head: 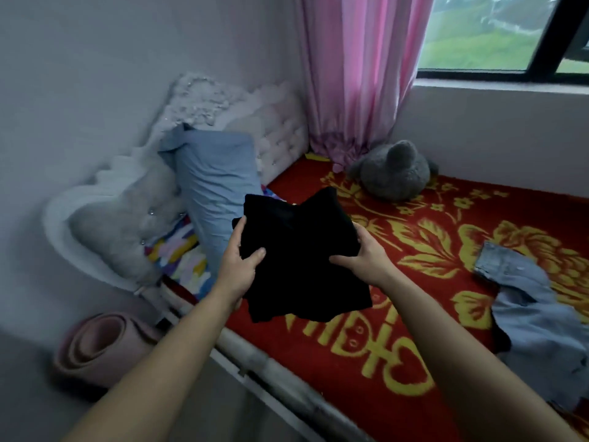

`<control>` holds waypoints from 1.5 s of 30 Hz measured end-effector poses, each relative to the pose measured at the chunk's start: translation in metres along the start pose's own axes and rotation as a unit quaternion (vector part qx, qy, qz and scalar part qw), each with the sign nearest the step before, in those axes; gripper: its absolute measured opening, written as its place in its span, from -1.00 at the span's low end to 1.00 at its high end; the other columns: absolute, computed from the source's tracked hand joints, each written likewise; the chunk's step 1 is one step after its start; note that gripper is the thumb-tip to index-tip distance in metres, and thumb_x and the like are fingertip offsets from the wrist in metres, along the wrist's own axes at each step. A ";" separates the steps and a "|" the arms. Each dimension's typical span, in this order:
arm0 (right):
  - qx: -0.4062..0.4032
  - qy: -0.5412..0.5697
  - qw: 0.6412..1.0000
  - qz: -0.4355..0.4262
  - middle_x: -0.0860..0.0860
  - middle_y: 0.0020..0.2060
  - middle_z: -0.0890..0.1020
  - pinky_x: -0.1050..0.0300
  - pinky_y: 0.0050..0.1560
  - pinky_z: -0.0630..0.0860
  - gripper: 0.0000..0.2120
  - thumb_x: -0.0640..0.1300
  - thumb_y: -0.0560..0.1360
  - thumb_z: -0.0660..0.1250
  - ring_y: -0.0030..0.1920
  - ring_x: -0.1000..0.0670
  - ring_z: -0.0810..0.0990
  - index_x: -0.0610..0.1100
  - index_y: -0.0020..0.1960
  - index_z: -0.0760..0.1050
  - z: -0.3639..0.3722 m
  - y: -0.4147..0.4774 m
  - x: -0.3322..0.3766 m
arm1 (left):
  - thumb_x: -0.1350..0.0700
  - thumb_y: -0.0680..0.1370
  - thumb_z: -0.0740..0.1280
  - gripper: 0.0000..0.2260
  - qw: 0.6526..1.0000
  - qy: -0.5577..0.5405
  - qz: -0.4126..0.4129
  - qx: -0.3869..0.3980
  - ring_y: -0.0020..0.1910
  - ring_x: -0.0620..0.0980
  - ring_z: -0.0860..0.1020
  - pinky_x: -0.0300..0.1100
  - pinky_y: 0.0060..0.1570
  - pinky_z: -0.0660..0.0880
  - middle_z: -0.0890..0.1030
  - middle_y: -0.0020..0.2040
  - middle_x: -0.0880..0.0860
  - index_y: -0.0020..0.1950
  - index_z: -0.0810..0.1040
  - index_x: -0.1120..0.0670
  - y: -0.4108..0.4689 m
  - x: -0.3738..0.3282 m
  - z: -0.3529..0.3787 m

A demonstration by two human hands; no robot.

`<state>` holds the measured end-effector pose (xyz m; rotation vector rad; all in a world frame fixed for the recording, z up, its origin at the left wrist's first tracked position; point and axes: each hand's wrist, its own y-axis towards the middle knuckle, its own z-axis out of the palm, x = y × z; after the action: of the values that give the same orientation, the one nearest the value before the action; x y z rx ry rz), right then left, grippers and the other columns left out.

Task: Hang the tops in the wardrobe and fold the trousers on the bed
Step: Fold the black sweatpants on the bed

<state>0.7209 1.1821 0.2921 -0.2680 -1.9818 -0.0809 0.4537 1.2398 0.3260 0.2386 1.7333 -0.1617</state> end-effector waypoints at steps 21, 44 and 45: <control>0.013 0.080 0.934 -0.347 0.09 0.20 0.55 -0.10 0.26 0.50 -0.27 0.00 0.39 0.47 0.25 -0.01 0.54 0.05 0.49 0.27 0.301 -0.240 0.318 | 0.21 0.64 0.28 -0.47 0.928 0.033 0.189 -0.319 0.29 -0.31 0.45 -0.16 0.31 0.47 0.43 0.31 -0.30 0.49 0.28 -0.27 -0.352 -0.123 -0.357; 0.114 0.176 0.805 -0.554 0.31 0.08 0.49 0.46 -0.05 0.42 -0.24 0.02 0.38 0.45 -0.10 0.45 0.52 0.13 0.50 0.19 0.544 -0.358 0.697 | 0.28 0.60 0.28 -0.45 0.780 0.086 0.301 -0.541 0.33 -0.19 0.44 -0.25 0.32 0.43 0.39 0.46 -0.08 0.52 0.30 -0.13 -0.521 -0.280 -0.704; 0.126 0.182 0.799 -0.559 0.30 0.07 0.49 0.37 -0.01 0.48 -0.25 0.00 0.39 0.46 -0.10 0.40 0.54 0.14 0.48 0.19 0.546 -0.352 0.717 | 0.27 0.60 0.28 -0.45 0.780 0.083 0.300 -0.544 0.33 -0.16 0.44 -0.21 0.32 0.44 0.39 0.46 -0.08 0.52 0.31 -0.14 -0.516 -0.296 -0.717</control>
<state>-0.1261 1.0456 0.7391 1.0521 -1.4858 -0.5714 -0.3107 0.8932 0.7291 -0.0770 1.5696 1.3413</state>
